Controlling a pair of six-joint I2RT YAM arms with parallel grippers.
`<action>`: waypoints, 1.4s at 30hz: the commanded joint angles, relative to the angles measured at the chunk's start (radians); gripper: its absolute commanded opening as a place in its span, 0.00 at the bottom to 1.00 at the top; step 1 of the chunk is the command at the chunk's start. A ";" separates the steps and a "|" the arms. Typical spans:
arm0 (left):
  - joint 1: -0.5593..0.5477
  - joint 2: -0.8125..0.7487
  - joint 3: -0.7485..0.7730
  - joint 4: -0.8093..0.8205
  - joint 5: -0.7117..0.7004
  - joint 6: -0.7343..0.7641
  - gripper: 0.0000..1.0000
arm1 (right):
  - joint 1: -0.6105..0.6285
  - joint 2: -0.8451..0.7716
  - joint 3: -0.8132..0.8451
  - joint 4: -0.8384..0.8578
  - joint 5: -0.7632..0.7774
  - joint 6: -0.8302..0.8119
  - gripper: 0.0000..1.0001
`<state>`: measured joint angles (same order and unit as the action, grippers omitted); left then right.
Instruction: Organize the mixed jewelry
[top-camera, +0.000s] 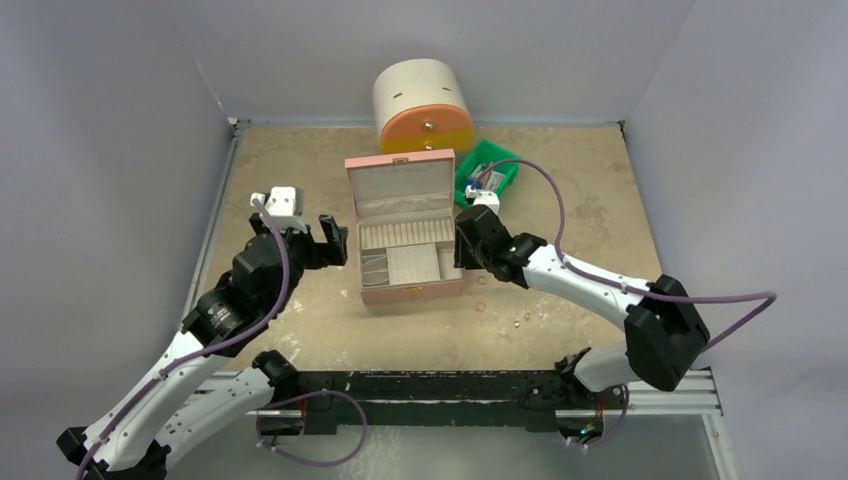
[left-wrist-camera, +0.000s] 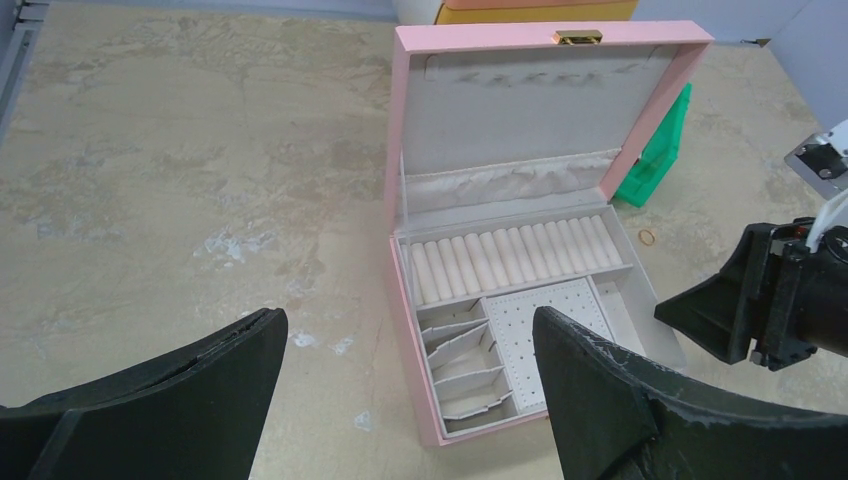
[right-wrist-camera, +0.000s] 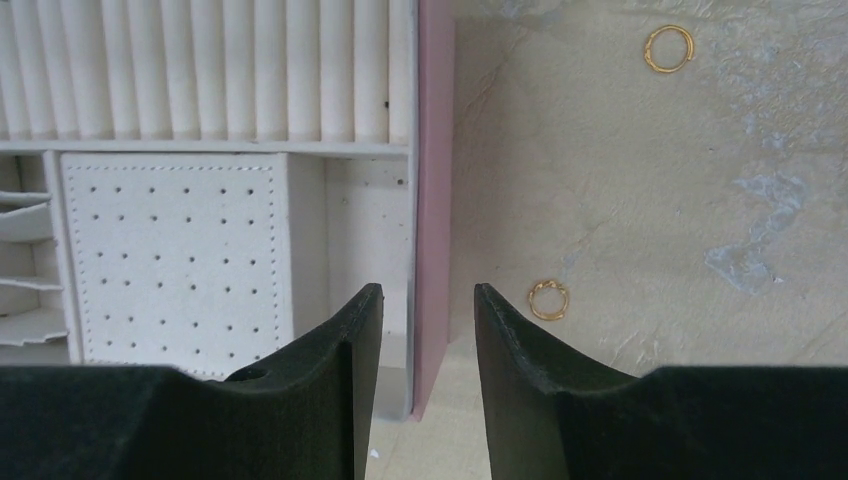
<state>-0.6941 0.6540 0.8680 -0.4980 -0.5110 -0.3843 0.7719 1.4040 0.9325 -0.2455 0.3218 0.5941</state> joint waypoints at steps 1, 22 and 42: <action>0.005 -0.013 0.018 0.022 0.008 -0.005 0.93 | -0.029 0.033 0.043 0.040 -0.014 -0.009 0.41; 0.005 -0.030 0.018 0.024 0.020 -0.005 0.93 | -0.049 0.165 0.117 0.065 -0.083 -0.091 0.00; 0.010 -0.039 0.018 0.023 0.017 -0.005 0.93 | -0.043 0.344 0.296 0.123 -0.281 -0.331 0.00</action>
<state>-0.6918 0.6270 0.8680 -0.4976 -0.5011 -0.3843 0.7166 1.7275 1.1652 -0.1864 0.1635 0.3359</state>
